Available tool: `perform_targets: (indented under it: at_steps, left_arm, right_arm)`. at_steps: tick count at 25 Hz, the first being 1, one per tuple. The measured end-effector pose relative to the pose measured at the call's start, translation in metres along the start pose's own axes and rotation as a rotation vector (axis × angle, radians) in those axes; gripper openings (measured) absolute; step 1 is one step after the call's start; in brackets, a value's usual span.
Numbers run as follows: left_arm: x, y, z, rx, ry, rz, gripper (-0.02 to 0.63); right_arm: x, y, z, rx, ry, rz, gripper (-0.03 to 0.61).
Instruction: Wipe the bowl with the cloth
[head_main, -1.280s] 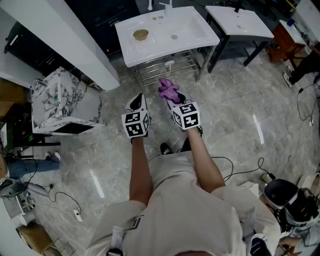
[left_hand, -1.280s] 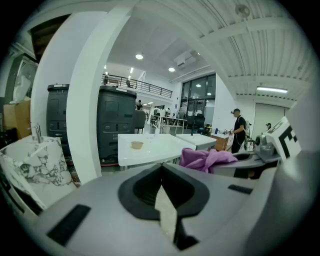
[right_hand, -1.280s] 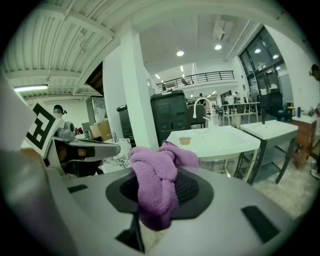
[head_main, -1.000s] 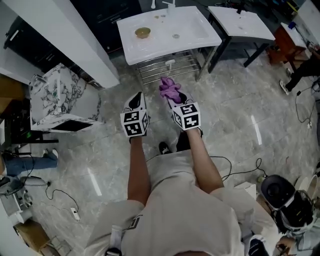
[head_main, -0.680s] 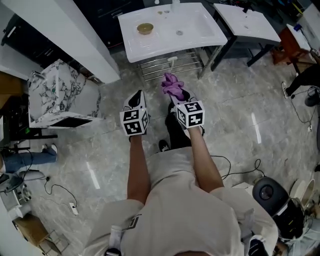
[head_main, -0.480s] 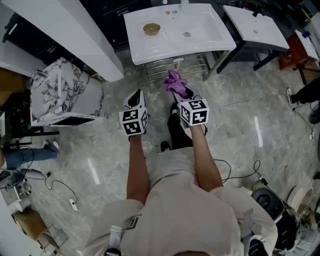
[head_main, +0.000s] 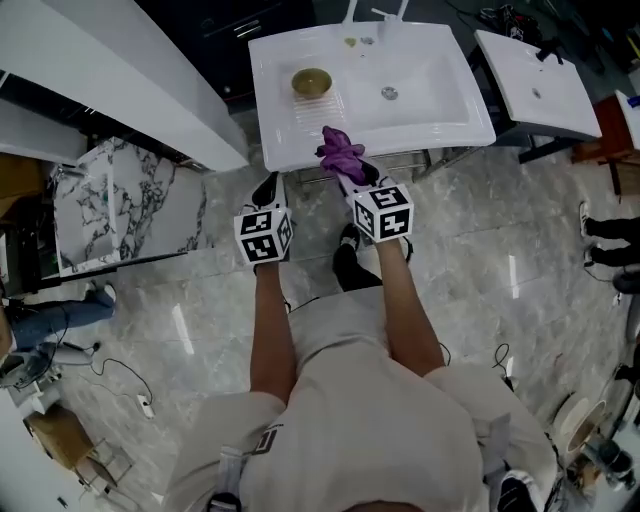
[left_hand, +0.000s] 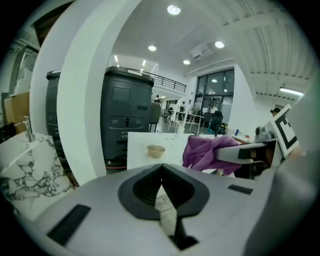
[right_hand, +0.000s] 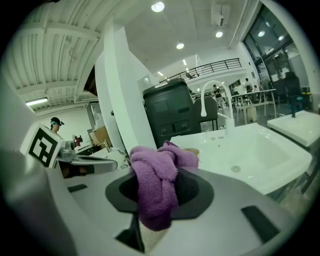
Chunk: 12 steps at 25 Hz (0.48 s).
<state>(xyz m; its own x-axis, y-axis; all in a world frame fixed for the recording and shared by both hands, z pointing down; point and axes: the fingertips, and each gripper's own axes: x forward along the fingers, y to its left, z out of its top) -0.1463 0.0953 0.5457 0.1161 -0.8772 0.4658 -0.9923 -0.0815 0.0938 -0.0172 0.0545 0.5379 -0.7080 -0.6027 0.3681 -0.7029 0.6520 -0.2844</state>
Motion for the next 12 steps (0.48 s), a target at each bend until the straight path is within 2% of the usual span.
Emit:
perform_targets:
  at_steps: [7, 12]
  left_arm:
    - [0.060, 0.007, 0.051, 0.004, -0.020, 0.014, 0.006]
    - [0.090, 0.005, 0.067, 0.008, -0.007, 0.019, 0.006]
  right_arm:
    - [0.050, -0.043, 0.027, -0.004, 0.033, 0.056, 0.114]
    - [0.068, -0.070, 0.037, -0.003, 0.055, 0.072, 0.114]
